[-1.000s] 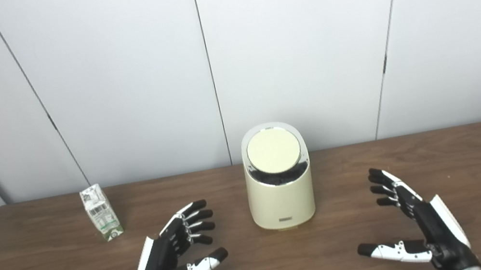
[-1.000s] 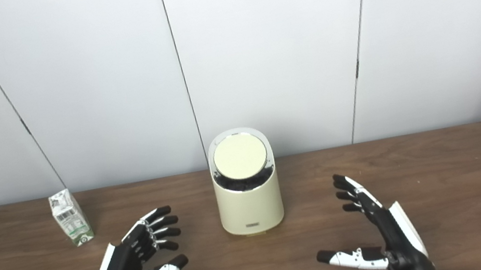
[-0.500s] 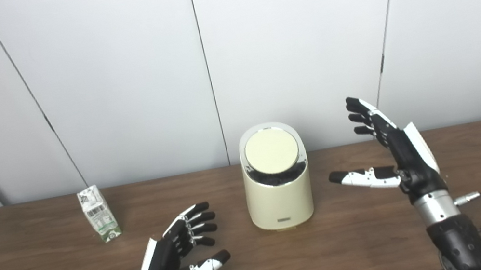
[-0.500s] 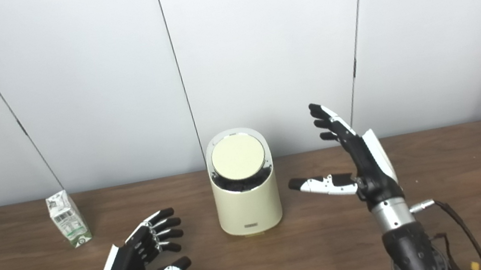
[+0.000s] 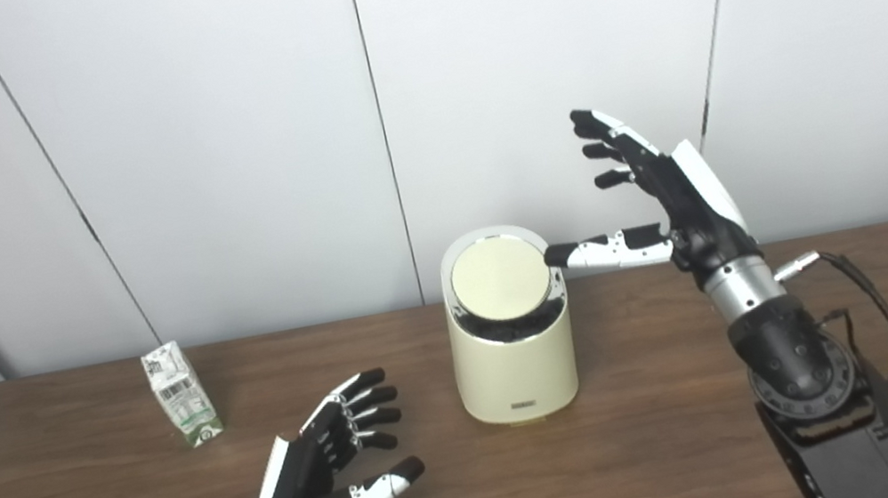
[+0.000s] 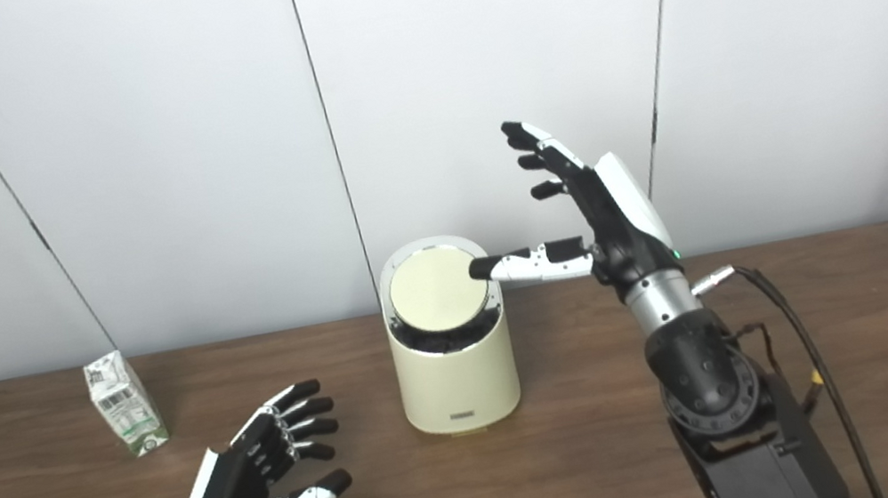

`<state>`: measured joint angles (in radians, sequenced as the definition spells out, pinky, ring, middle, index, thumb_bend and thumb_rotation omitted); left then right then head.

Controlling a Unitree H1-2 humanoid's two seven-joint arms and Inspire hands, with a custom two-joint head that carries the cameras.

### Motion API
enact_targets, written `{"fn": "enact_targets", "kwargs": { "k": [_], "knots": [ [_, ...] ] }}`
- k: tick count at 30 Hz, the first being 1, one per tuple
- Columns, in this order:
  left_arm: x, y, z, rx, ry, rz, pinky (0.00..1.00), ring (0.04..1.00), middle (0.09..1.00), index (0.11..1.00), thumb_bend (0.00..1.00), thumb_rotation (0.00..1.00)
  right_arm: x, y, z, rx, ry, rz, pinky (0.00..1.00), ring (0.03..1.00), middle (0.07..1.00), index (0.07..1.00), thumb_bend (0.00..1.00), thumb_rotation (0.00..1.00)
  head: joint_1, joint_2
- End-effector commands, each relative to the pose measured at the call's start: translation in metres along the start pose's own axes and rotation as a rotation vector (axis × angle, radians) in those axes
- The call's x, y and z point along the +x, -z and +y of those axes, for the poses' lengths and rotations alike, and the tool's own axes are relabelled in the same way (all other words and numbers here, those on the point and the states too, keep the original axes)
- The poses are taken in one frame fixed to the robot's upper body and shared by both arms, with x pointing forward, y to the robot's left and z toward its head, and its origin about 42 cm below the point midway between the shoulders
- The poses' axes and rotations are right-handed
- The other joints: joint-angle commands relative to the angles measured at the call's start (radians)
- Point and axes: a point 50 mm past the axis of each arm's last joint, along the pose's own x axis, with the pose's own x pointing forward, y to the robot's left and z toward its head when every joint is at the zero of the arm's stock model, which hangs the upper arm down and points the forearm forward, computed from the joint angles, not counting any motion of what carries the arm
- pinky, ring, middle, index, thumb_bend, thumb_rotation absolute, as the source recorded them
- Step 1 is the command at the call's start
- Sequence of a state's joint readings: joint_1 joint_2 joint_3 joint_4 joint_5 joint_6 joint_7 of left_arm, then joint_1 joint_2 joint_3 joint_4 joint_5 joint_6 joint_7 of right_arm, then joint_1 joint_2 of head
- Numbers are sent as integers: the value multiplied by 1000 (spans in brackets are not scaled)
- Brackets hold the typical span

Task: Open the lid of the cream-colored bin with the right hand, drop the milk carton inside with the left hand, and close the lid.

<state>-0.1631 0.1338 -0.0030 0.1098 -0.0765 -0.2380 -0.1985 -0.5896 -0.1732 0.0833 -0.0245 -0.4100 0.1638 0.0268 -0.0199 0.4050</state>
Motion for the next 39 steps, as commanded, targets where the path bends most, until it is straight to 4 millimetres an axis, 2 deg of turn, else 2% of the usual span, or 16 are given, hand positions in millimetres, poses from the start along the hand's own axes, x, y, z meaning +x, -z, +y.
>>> {"fn": "enact_targets", "kwargs": {
  "k": [1, 6, 10, 15, 19, 27, 32, 39],
  "knots": [
    [15, -15, 1, 13, 0, -88, 631, 728, 782, 858, 701, 105, 17, -22, -3, -42, 15, -49, 742, 871, 914, 914, 795, 296, -1, 0],
    [15, -16, -1, 11, 5, -96, 629, 731, 784, 863, 710, 133, 27, -28, 9, -90, -5, -21, 731, 862, 916, 919, 785, 292, 3, 3],
    [15, -17, -2, 9, 2, -92, 626, 727, 781, 857, 705, 113, 34, -29, 21, -101, -31, -14, 733, 880, 937, 925, 790, 301, 2, 6],
    [15, -15, -2, 4, 0, -94, 628, 726, 779, 857, 702, 102, 44, -29, 30, -158, -55, -3, 814, 911, 946, 935, 796, 333, 2, 9],
    [15, -16, -3, -2, 2, -94, 631, 729, 781, 856, 704, 104, 52, -29, 36, -193, -65, -4, 751, 880, 926, 922, 810, 337, 4, 12],
    [16, -17, -4, -6, -3, -94, 634, 732, 780, 852, 709, 103, 59, -28, 39, -224, -91, -7, 737, 873, 917, 918, 835, 329, 9, 18],
    [17, -18, -4, -11, -2, -105, 629, 732, 781, 855, 717, 120, 54, -27, 39, -233, -104, -4, 719, 864, 909, 919, 836, 305, 11, 19],
    [16, -21, -3, -1, -2, -108, 625, 731, 782, 856, 722, 130, 49, -18, 34, -244, -108, 23, 759, 879, 917, 922, 817, 271, 9, 29]
  ]
}}
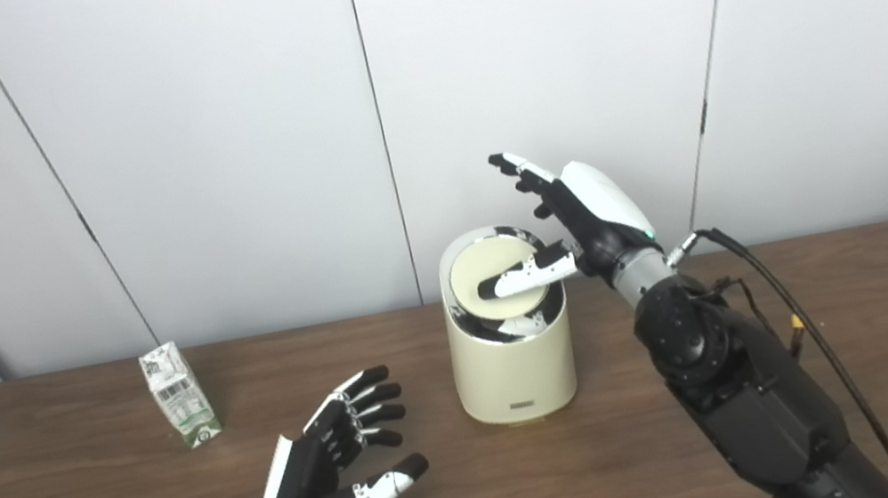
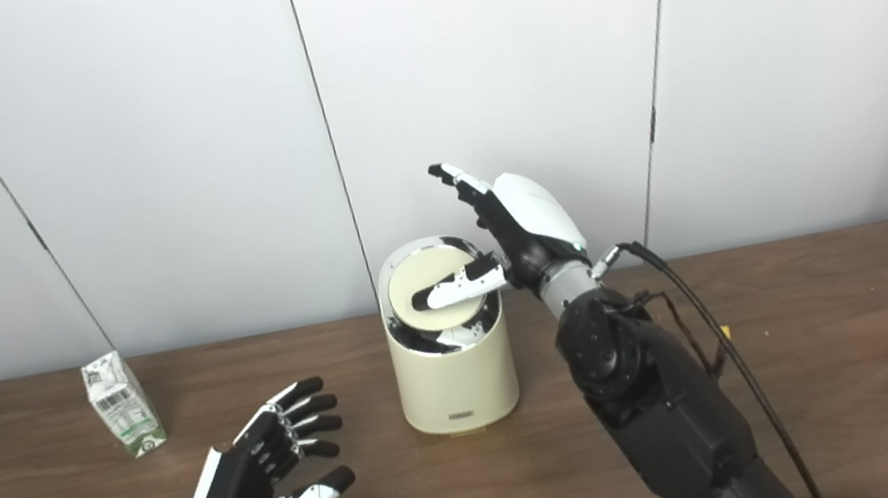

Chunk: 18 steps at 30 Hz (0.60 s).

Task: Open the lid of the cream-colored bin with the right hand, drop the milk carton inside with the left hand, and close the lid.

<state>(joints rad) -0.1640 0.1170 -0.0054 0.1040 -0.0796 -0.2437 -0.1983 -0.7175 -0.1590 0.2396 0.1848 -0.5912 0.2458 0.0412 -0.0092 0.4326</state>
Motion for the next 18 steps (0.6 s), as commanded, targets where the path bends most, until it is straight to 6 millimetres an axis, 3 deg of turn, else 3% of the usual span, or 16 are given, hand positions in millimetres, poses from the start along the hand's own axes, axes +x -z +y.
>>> {"fn": "enact_targets", "kwargs": {
  "k": [1, 9, 18],
  "knots": [
    [14, -20, 3, 17, -1, -92, 626, 731, 782, 856, 719, 130, 7, -13, -20, -17, 54, -46, 768, 880, 916, 921, 818, 267, -2, 2],
    [14, -21, 3, 24, -2, -99, 617, 725, 780, 855, 717, 137, 2, -3, -21, -39, 45, -31, 741, 880, 913, 919, 825, 244, -1, 7],
    [14, -22, 2, 22, 0, -99, 620, 726, 780, 853, 715, 130, -2, 2, -19, -66, 26, -24, 809, 898, 919, 920, 818, 232, 6, 15]
  ]
}}
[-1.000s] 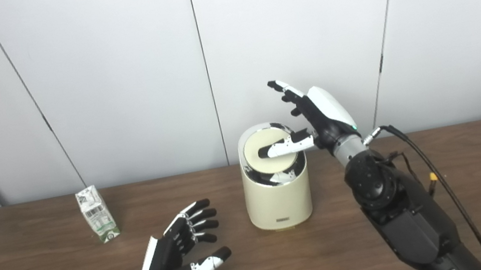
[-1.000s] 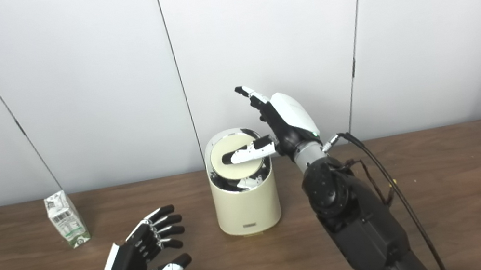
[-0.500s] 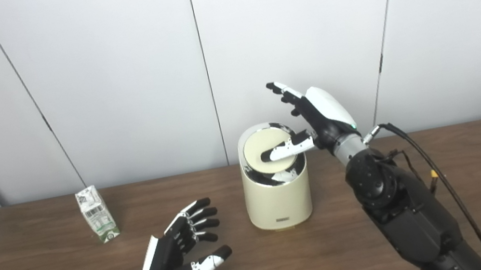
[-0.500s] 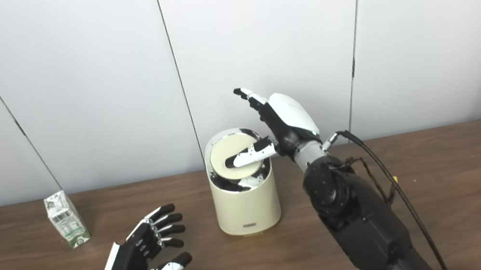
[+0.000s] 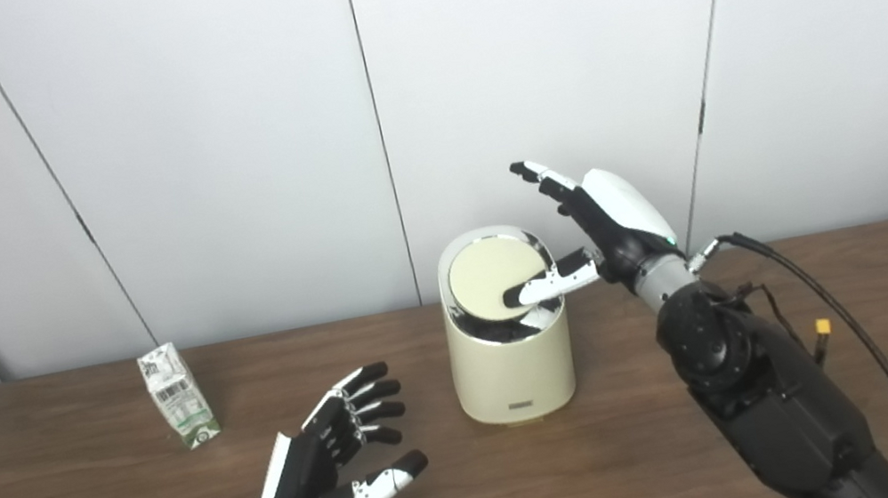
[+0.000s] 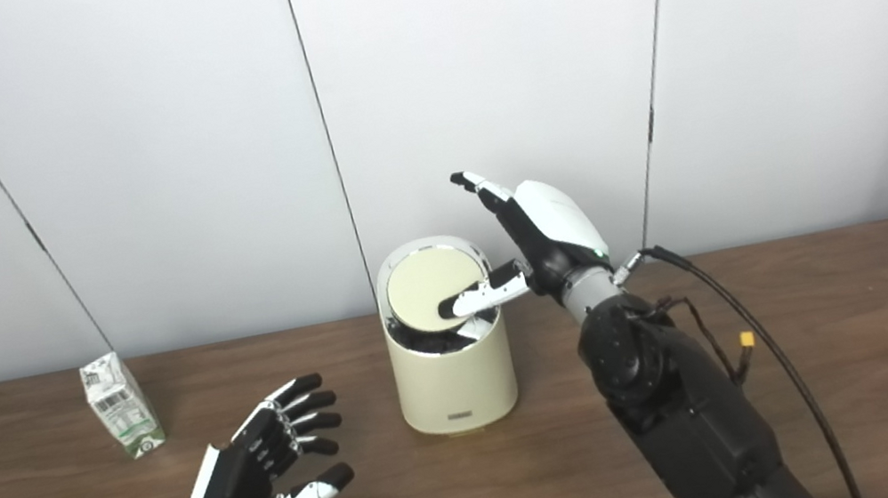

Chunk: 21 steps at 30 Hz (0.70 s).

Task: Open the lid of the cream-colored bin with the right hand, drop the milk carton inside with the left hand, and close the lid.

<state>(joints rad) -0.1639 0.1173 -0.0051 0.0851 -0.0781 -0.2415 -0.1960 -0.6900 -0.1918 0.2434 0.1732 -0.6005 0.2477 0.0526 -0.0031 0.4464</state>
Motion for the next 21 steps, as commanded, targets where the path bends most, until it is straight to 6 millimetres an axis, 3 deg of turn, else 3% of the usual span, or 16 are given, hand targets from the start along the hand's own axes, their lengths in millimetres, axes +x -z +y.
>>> {"fn": "enact_targets", "kwargs": {
  "k": [1, 14, 21],
  "knots": [
    [13, -17, 2, 18, 0, -83, 620, 725, 779, 853, 715, 131, 6, -13, -17, -33, 38, -46, 797, 896, 919, 920, 818, 233, 0, 1],
    [14, -18, 2, 24, 2, -86, 615, 721, 777, 852, 725, 145, 10, -11, -8, -48, 13, -30, 733, 875, 919, 923, 824, 236, 2, 3],
    [13, -19, 0, 15, 2, -78, 614, 723, 776, 850, 730, 162, 16, -26, -5, -131, -21, -6, 718, 876, 925, 931, 807, 249, 7, 7]
  ]
}}
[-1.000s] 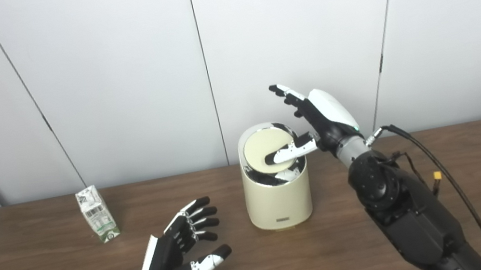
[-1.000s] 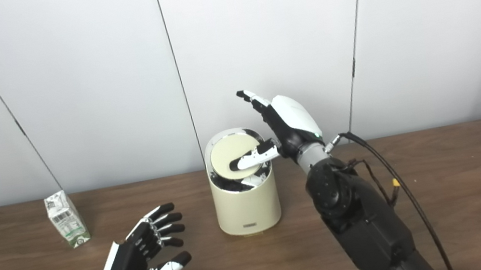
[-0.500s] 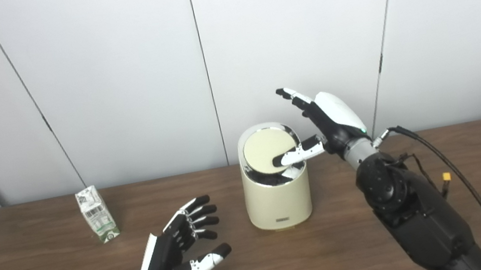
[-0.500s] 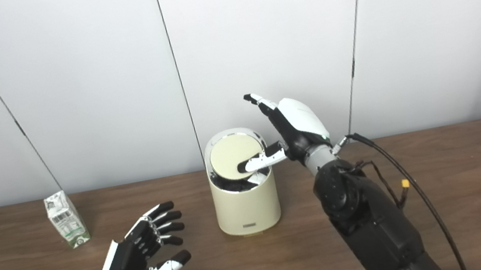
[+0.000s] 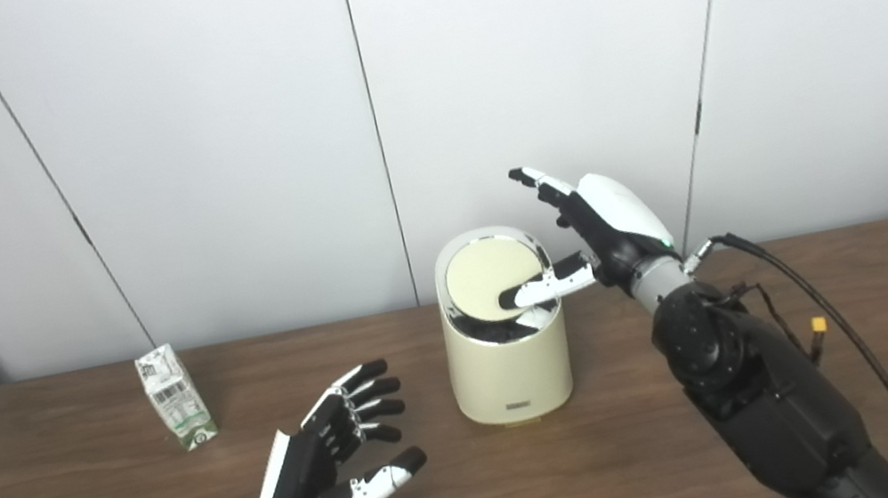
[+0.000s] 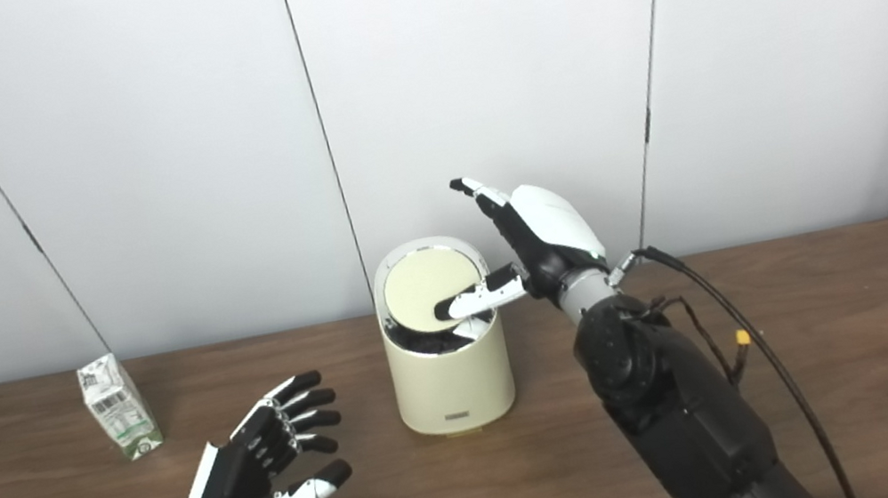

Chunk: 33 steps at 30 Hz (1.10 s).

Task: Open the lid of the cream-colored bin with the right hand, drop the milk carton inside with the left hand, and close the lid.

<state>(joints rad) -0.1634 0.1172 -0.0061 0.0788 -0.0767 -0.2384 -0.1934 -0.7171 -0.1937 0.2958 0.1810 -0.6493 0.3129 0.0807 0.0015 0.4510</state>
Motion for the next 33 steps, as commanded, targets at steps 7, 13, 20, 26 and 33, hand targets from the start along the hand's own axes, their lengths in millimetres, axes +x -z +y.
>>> {"fn": "enact_targets", "kwargs": {
  "k": [7, 13, 20, 26, 33],
  "knots": [
    [13, -18, 0, 17, 5, -81, 617, 730, 783, 854, 724, 163, 14, -33, -8, -249, -26, 11, 711, 860, 914, 929, 842, 222, 7, 6],
    [13, -20, 0, 20, 3, -81, 613, 727, 780, 852, 717, 143, 10, -35, -1, -279, -62, 23, 695, 853, 909, 925, 848, 199, 11, 12],
    [13, -18, 2, 20, 0, -76, 612, 722, 777, 850, 733, 148, 5, -26, -7, -263, -48, 25, 709, 852, 910, 925, 832, 206, 7, 10],
    [13, -18, 1, 18, 3, -72, 617, 722, 778, 854, 726, 147, 0, -22, -22, -175, 4, 2, 681, 833, 897, 923, 821, 220, 3, 10],
    [15, -17, 0, 17, 8, -71, 616, 725, 778, 856, 711, 132, -18, -15, -31, 3, 170, 44, 616, 802, 880, 877, 815, 231, 10, 7]
  ]
}}
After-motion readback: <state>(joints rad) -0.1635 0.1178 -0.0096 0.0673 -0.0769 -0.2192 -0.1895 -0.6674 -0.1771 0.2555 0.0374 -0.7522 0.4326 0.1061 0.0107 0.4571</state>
